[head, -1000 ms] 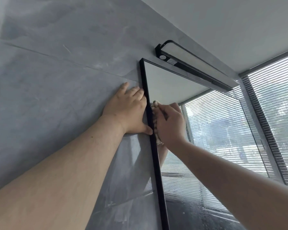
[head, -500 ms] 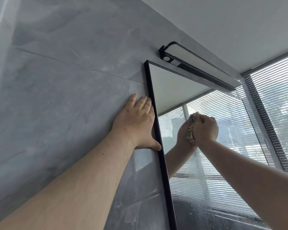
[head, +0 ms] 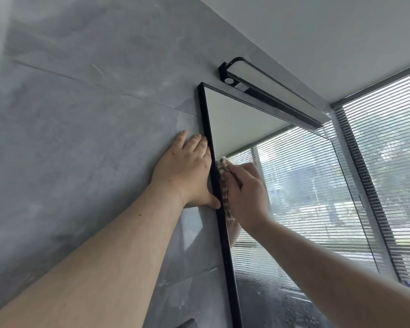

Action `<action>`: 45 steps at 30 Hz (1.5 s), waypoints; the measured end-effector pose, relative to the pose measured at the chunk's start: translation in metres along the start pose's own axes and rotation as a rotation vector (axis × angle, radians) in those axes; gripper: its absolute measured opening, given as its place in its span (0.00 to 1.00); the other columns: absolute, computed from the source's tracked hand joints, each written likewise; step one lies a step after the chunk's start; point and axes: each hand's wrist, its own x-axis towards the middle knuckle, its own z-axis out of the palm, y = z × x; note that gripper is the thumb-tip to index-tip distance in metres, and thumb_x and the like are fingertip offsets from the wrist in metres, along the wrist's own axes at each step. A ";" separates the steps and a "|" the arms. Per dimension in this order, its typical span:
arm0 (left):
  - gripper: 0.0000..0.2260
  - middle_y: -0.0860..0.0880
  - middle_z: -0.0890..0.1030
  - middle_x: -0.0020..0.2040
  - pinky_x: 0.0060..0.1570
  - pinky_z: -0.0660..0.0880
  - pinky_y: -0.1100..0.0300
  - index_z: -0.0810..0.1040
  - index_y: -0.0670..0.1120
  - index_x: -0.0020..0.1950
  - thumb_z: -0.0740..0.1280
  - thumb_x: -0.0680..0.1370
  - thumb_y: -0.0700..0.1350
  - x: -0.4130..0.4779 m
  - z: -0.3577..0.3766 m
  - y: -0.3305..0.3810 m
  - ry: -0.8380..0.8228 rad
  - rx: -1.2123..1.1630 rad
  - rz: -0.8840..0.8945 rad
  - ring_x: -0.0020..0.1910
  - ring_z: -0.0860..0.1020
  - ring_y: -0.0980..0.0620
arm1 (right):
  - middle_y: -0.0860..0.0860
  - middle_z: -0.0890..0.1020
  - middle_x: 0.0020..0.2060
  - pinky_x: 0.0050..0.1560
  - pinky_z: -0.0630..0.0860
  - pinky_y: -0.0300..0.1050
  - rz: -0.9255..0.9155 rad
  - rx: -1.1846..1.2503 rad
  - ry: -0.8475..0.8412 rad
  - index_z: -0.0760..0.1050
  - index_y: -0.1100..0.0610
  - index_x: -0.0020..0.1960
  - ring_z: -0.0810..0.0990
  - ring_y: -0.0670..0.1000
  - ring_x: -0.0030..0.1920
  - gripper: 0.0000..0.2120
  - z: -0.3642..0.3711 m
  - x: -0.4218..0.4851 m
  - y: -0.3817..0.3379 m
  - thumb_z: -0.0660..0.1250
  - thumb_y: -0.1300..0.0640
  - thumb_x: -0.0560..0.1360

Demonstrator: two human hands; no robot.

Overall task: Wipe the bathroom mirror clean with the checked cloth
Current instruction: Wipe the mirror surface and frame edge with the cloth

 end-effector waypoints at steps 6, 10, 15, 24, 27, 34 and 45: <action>0.54 0.43 0.52 0.82 0.78 0.43 0.43 0.53 0.41 0.81 0.60 0.68 0.78 -0.006 0.002 0.004 0.015 -0.025 0.007 0.81 0.48 0.46 | 0.46 0.73 0.49 0.45 0.75 0.44 -0.240 -0.148 -0.104 0.77 0.57 0.58 0.78 0.51 0.46 0.13 -0.025 -0.077 0.029 0.58 0.52 0.79; 0.56 0.44 0.56 0.81 0.78 0.44 0.44 0.56 0.41 0.80 0.62 0.65 0.78 -0.005 0.003 0.004 0.047 -0.052 -0.010 0.81 0.51 0.47 | 0.50 0.72 0.53 0.43 0.77 0.43 -0.437 -0.166 -0.164 0.72 0.56 0.59 0.77 0.52 0.46 0.11 -0.039 -0.110 0.053 0.58 0.56 0.79; 0.56 0.44 0.57 0.81 0.79 0.43 0.46 0.58 0.42 0.80 0.63 0.64 0.78 -0.006 0.002 0.004 0.056 -0.051 -0.019 0.80 0.52 0.47 | 0.51 0.71 0.53 0.37 0.80 0.51 -0.446 -0.136 -0.156 0.74 0.57 0.61 0.79 0.57 0.43 0.13 -0.031 -0.085 0.044 0.59 0.58 0.78; 0.46 0.47 0.58 0.81 0.78 0.43 0.48 0.61 0.44 0.79 0.65 0.70 0.72 -0.018 -0.001 0.013 0.026 -0.101 -0.027 0.80 0.53 0.49 | 0.49 0.78 0.53 0.49 0.75 0.50 -0.106 -0.072 -0.062 0.78 0.55 0.58 0.79 0.54 0.48 0.10 -0.005 0.015 0.003 0.64 0.59 0.78; 0.47 0.47 0.55 0.82 0.78 0.41 0.47 0.58 0.44 0.80 0.65 0.71 0.71 -0.030 0.002 0.023 -0.005 -0.117 -0.025 0.81 0.50 0.49 | 0.49 0.77 0.53 0.47 0.76 0.50 -0.110 -0.076 -0.079 0.78 0.55 0.61 0.79 0.52 0.48 0.13 -0.008 -0.010 0.008 0.62 0.56 0.78; 0.55 0.45 0.48 0.82 0.78 0.37 0.44 0.49 0.43 0.82 0.60 0.67 0.78 -0.040 0.009 0.037 -0.065 -0.050 -0.055 0.81 0.45 0.49 | 0.50 0.76 0.51 0.39 0.79 0.50 -0.305 -0.103 -0.084 0.78 0.59 0.58 0.79 0.55 0.44 0.12 -0.025 -0.100 0.035 0.62 0.57 0.77; 0.56 0.45 0.53 0.82 0.78 0.40 0.44 0.54 0.42 0.81 0.57 0.64 0.79 -0.039 0.013 0.037 -0.048 -0.035 -0.060 0.81 0.49 0.49 | 0.50 0.76 0.53 0.44 0.75 0.43 -0.028 -0.152 -0.066 0.81 0.58 0.57 0.77 0.51 0.47 0.10 -0.032 -0.064 0.062 0.62 0.61 0.80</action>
